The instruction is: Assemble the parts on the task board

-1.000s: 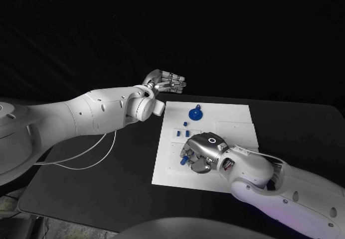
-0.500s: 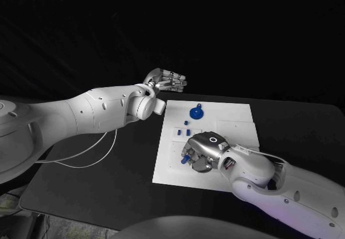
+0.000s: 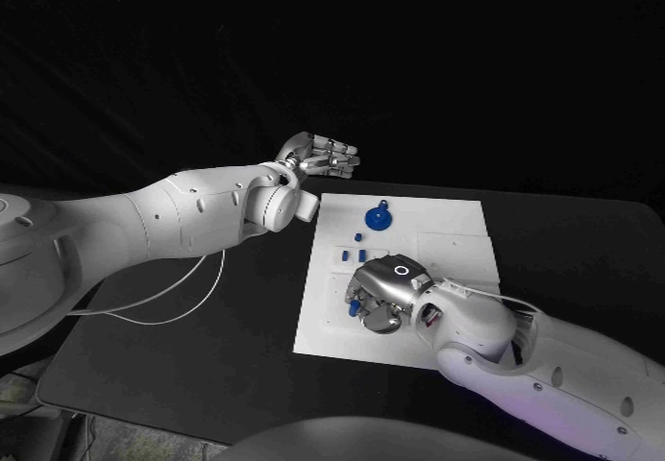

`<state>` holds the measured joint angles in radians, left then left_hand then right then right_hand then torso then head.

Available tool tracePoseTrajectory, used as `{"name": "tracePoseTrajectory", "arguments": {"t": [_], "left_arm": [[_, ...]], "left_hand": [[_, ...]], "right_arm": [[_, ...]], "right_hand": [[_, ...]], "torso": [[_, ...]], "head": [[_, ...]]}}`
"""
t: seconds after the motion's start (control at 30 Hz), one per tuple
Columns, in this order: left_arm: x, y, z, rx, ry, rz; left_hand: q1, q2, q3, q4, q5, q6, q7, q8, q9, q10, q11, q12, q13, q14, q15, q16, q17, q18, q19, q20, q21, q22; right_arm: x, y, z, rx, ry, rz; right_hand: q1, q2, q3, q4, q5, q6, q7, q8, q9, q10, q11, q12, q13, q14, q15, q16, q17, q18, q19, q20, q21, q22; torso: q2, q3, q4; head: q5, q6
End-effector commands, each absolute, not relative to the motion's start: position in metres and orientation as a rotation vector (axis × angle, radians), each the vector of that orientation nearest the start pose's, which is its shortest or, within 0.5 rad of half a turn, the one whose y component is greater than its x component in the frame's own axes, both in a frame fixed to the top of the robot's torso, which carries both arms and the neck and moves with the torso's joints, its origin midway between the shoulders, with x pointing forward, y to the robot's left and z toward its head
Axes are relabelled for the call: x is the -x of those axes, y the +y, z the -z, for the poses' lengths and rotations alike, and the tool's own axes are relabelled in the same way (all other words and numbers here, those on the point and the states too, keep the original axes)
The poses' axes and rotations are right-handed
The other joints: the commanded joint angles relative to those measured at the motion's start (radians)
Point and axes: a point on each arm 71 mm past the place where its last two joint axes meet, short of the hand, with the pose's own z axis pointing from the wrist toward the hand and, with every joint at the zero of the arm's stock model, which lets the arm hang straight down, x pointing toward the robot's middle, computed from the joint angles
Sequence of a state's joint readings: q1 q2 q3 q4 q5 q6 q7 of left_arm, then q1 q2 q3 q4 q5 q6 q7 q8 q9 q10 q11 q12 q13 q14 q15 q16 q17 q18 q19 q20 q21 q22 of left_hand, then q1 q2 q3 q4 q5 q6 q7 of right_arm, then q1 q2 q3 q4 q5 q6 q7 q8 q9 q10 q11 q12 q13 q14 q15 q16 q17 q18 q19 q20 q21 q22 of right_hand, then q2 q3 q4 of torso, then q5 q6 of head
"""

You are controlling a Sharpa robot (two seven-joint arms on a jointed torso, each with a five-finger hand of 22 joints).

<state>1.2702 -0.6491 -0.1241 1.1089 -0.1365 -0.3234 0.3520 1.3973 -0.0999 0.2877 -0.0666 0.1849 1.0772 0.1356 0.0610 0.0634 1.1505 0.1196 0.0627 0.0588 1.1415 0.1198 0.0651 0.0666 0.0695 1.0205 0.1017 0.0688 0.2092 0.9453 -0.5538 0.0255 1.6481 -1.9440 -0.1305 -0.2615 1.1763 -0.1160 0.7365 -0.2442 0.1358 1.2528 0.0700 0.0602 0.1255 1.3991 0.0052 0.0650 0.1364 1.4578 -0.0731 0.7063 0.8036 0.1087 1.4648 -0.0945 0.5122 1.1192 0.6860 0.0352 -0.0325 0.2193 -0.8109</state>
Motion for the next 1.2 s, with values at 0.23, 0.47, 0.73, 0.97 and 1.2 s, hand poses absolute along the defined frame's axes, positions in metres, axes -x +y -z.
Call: {"name": "tracePoseTrajectory", "arguments": {"t": [0.23,0.47,0.73,0.97,1.2], "left_arm": [[-0.5626,0.2346,0.1894,0.961,1.415,1.270],[-0.5626,0.2349,0.1895,0.962,1.415,1.269],[-0.5628,0.2345,0.1897,0.964,1.417,1.268],[-0.5638,0.2362,0.1899,0.966,1.414,1.261],[-0.5641,0.2372,0.1900,0.967,1.414,1.259]], "left_hand": [[0.000,0.009,-0.002,0.002,-0.004,-0.008,0.001,0.002,0.001,-0.006,0.003,-0.003,-0.001,-0.007,0.001,-0.004,-0.001,-0.006,0.007,0.001,0.006,-0.001],[0.000,0.009,-0.002,0.002,-0.004,-0.008,0.001,0.002,0.001,-0.006,0.003,-0.003,-0.001,-0.007,0.001,-0.004,-0.001,-0.006,0.007,0.001,0.006,-0.001],[-0.001,0.008,-0.003,0.002,-0.005,-0.010,0.002,0.002,0.001,-0.009,0.004,-0.003,-0.001,-0.011,0.003,-0.005,-0.001,-0.006,0.007,0.003,0.006,-0.005],[-0.001,0.007,-0.004,0.002,-0.005,-0.009,0.001,0.002,0.001,-0.010,0.004,-0.003,-0.001,-0.017,0.004,-0.005,-0.001,-0.006,0.006,0.003,0.005,-0.006],[-0.001,0.007,-0.004,0.002,-0.005,-0.009,0.001,0.002,0.001,-0.010,0.004,-0.003,-0.001,-0.017,0.004,-0.005,-0.001,-0.006,0.006,0.003,0.005,-0.006]], "right_arm": [[-0.3825,-0.0256,0.2566,0.673,1.713,-0.719],[-0.3819,-0.0259,0.2557,0.648,1.705,-0.744],[-0.3830,-0.0291,0.2541,0.609,1.691,-0.756],[-0.3830,-0.0312,0.2531,0.595,1.685,-0.758],[-0.3820,-0.0351,0.2494,0.563,1.661,-0.771]], "right_hand": [[0.018,0.006,-0.153,0.004,0.004,-0.009,0.005,0.004,-0.018,-0.017,0.000,-0.001,-0.017,-0.002,0.004,0.005,-0.005,0.012,0.040,0.002,-0.020,-0.002],[0.000,-0.008,-0.291,0.023,0.039,-0.060,0.010,0.003,-0.055,-0.008,0.003,-0.002,-0.036,0.001,0.005,0.006,-0.010,0.012,0.043,0.003,-0.021,-0.010],[0.002,-0.027,-0.349,0.021,0.048,-0.155,0.022,0.003,-0.058,-0.048,0.017,-0.002,-0.055,0.002,0.011,0.008,-0.011,0.022,0.044,0.008,-0.017,-0.020],[0.014,-0.029,-0.375,0.029,0.027,-0.220,0.016,0.003,-0.060,-0.073,0.022,-0.003,-0.066,-0.001,0.015,0.008,-0.013,0.029,0.043,0.013,-0.023,-0.031],[0.013,-0.031,-0.415,0.047,0.031,-0.232,0.009,0.003,-0.060,-0.049,0.014,-0.002,-0.060,0.003,0.009,0.010,-0.017,0.028,0.044,0.008,-0.010,-0.042]], "torso": [[0.000,0.0000,-0.0003],[0.000,0.0003,-0.0008],[0.000,0.0007,-0.0015],[-0.001,0.0007,-0.0021],[0.000,0.0010,-0.0009]], "head": [[-0.002,0.004],[-0.008,0.009],[-0.013,0.017],[-0.021,0.020],[-0.021,0.019]]}}
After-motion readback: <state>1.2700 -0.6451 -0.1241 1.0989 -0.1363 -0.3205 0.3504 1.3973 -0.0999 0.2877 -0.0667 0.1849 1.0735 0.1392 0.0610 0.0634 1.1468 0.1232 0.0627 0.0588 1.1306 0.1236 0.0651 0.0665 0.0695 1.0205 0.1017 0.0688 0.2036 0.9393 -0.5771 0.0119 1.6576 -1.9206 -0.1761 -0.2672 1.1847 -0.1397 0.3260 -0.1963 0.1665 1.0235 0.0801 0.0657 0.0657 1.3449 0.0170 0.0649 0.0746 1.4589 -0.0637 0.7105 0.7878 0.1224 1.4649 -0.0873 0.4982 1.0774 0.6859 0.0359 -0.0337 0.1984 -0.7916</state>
